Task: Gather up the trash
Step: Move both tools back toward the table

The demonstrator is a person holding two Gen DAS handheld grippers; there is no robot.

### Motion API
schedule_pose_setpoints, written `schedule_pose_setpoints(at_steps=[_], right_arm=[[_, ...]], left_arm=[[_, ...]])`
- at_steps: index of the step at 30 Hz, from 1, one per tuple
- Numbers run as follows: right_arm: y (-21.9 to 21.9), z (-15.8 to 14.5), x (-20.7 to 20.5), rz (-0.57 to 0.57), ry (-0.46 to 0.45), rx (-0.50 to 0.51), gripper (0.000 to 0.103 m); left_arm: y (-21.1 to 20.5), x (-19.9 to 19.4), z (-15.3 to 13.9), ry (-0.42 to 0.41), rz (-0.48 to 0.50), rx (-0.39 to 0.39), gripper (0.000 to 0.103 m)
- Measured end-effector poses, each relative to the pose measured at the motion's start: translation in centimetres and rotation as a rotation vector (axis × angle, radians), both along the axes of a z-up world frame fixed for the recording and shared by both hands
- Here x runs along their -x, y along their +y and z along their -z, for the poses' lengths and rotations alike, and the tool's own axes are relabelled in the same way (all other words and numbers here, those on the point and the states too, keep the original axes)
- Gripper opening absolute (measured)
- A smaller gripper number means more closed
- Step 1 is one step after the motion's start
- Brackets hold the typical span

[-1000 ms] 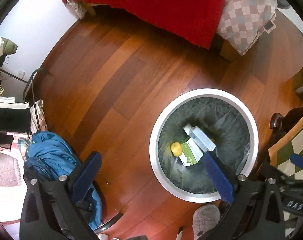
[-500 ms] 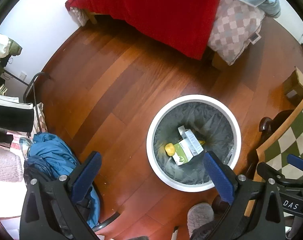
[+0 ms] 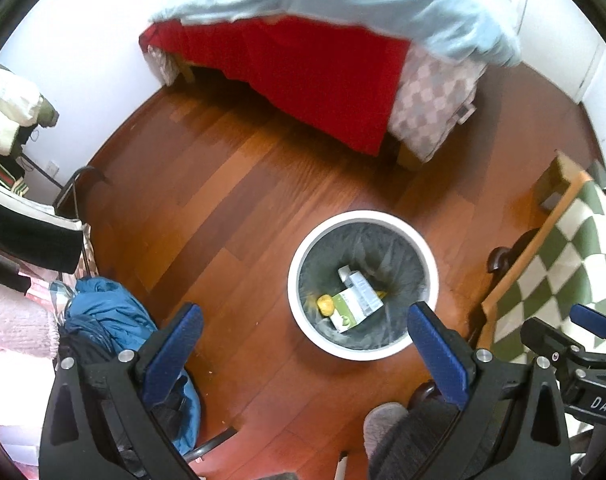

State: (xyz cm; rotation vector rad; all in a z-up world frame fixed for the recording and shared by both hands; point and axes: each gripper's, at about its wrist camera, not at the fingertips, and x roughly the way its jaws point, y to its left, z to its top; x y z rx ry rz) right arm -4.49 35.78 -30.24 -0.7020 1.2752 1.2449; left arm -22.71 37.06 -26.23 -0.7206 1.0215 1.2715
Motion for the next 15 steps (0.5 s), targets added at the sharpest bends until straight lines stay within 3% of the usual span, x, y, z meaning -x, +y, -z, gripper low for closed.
schedule_pose_setpoints(at_steps=[9,15], right_arm=[[-7.2,-8.4,-2.2,0.056,0.071,-0.175,0.103],[-13.7,-12.6,-5.4,0.15,0.147,-0.275,0.103]], left_arm=[[-5.8,-1.2,-6.7,-0.062,0.075,-0.113,0.103],[-9.3,-4.5,-9.9,-0.106,0.149,-0.154,0.103]])
